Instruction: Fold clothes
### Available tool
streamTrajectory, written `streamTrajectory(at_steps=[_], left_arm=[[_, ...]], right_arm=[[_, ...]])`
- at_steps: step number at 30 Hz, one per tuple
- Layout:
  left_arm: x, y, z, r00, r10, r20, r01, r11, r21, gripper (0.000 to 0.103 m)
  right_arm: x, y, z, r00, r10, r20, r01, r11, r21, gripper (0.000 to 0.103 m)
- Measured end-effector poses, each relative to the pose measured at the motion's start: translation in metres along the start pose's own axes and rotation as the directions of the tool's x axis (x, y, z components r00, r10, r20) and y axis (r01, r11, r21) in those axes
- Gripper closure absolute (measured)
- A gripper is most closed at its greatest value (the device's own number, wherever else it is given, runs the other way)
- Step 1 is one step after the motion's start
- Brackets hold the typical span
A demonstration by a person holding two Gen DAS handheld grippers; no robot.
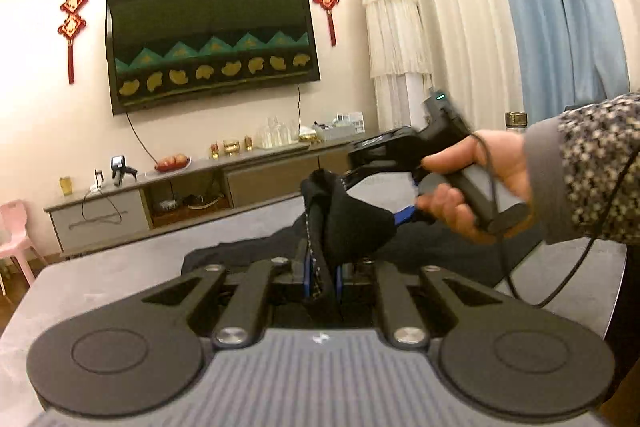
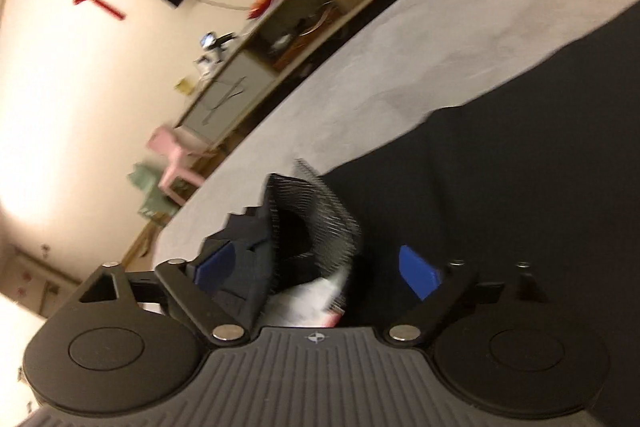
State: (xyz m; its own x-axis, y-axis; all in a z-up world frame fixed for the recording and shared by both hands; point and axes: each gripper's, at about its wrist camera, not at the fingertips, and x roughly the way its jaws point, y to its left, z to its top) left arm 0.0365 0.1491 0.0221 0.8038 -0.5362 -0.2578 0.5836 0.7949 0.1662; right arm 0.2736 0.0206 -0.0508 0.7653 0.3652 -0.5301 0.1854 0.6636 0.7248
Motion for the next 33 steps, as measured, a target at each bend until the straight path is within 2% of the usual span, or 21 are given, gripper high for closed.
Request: streamTrajectory(at_steps=[2, 3, 5, 6, 7, 8, 10, 11, 12, 14, 15, 16, 17, 18, 19, 21, 22, 24, 26, 29, 33], left_arm=[[-0.001, 0.004, 0.001, 1.0, 0.011, 0.011, -0.011, 1.0, -0.015, 0.093], [-0.002, 0.009, 0.002, 1.0, 0.019, 0.017, -0.019, 0.999, -0.029, 0.093], [-0.005, 0.021, 0.006, 0.998, 0.05, 0.033, -0.048, 0.997, -0.055, 0.093], [-0.007, 0.033, 0.009, 0.995, 0.087, 0.046, -0.083, 0.994, -0.073, 0.093], [-0.011, 0.047, 0.012, 0.99, 0.128, 0.059, -0.122, 0.988, -0.096, 0.093], [-0.016, 0.064, 0.015, 0.982, 0.176, 0.068, -0.166, 0.977, -0.133, 0.093], [-0.027, 0.114, 0.016, 0.954, 0.294, 0.064, -0.268, 0.926, -0.267, 0.093], [-0.033, 0.141, 0.011, 0.935, 0.352, 0.038, -0.317, 0.88, -0.354, 0.092], [-0.041, 0.168, 0.003, 0.912, 0.411, -0.003, -0.369, 0.816, -0.446, 0.092], [-0.05, 0.212, -0.024, 0.866, 0.477, -0.151, -0.463, 0.649, -0.603, 0.091], [-0.054, 0.233, -0.039, 0.84, 0.49, -0.234, -0.506, 0.55, -0.664, 0.09], [-0.057, 0.245, -0.051, 0.82, 0.492, -0.293, -0.535, 0.477, -0.697, 0.09], [-0.06, 0.253, -0.061, 0.805, 0.487, -0.339, -0.556, 0.419, -0.717, 0.09], [-0.063, 0.26, -0.071, 0.789, 0.48, -0.384, -0.576, 0.36, -0.734, 0.09], [-0.064, 0.263, -0.075, 0.783, 0.471, -0.405, -0.585, 0.339, -0.737, 0.089], [-0.062, 0.262, -0.074, 0.789, 0.454, -0.414, -0.584, 0.345, -0.735, 0.089], [-0.059, 0.261, -0.071, 0.796, 0.447, -0.408, -0.577, 0.36, -0.733, 0.089], [-0.053, 0.256, -0.063, 0.805, 0.442, -0.396, -0.571, 0.392, -0.722, 0.089], [-0.048, 0.252, -0.058, 0.805, 0.448, -0.388, -0.573, 0.421, -0.703, 0.089], [-0.049, 0.253, -0.059, 0.807, 0.447, -0.386, -0.569, 0.413, -0.711, 0.089], [-0.05, 0.254, -0.062, 0.806, 0.447, -0.387, -0.567, 0.398, -0.722, 0.089]], right_arm=[[-0.007, 0.01, -0.004, 0.999, 0.008, -0.054, -0.011, 0.999, -0.046, 0.01], [-0.004, 0.019, -0.004, 0.997, -0.002, -0.074, -0.004, 0.996, -0.084, 0.014], [0.006, 0.039, 0.0, 0.994, -0.034, -0.106, 0.016, 0.986, -0.166, 0.045], [0.011, 0.049, 0.002, 0.991, -0.052, -0.121, 0.025, 0.978, -0.207, 0.066], [0.013, 0.066, 0.002, 0.992, -0.027, -0.123, -0.002, 0.972, -0.233, 0.072], [0.014, 0.085, 0.002, 0.993, 0.012, -0.121, -0.042, 0.966, -0.254, 0.072], [0.016, 0.124, 0.001, 0.989, 0.09, -0.119, -0.122, 0.948, -0.295, 0.073], [0.016, 0.143, 0.001, 0.984, 0.128, -0.12, -0.16, 0.935, -0.315, 0.073], [0.021, 0.168, -0.002, 0.972, 0.193, -0.134, -0.228, 0.914, -0.336, 0.073], [0.034, 0.22, -0.009, 0.926, 0.336, -0.171, -0.377, 0.851, -0.366, 0.071], [0.04, 0.241, -0.011, 0.897, 0.403, -0.182, -0.442, 0.815, -0.374, 0.054], [0.047, 0.259, -0.013, 0.88, 0.437, -0.186, -0.474, 0.788, -0.392, 0.029], [0.054, 0.27, -0.013, 0.886, 0.429, -0.174, -0.461, 0.782, -0.419, 0.022], [0.059, 0.278, -0.013, 0.898, 0.411, -0.156, -0.435, 0.782, -0.447, 0.022], [0.064, 0.281, -0.012, 0.916, 0.376, -0.139, -0.395, 0.791, -0.468, 0.022], [0.071, 0.269, -0.018, 0.954, 0.276, -0.119, -0.297, 0.804, -0.515, 0.022], [0.075, 0.262, -0.021, 0.969, 0.224, -0.108, -0.246, 0.805, -0.539, 0.022], [0.08, 0.245, -0.028, 0.982, 0.129, -0.139, -0.187, 0.784, -0.592, 0.022], [0.08, 0.237, -0.04, 0.979, 0.05, -0.198, -0.169, 0.743, -0.648, 0.022], [0.062, 0.24, -0.073, 0.974, 0.002, -0.225, -0.18, 0.604, -0.776, 0.018], [0.036, 0.245, -0.119, 0.969, -0.058, -0.239, -0.201, 0.377, -0.904, 0.017]])
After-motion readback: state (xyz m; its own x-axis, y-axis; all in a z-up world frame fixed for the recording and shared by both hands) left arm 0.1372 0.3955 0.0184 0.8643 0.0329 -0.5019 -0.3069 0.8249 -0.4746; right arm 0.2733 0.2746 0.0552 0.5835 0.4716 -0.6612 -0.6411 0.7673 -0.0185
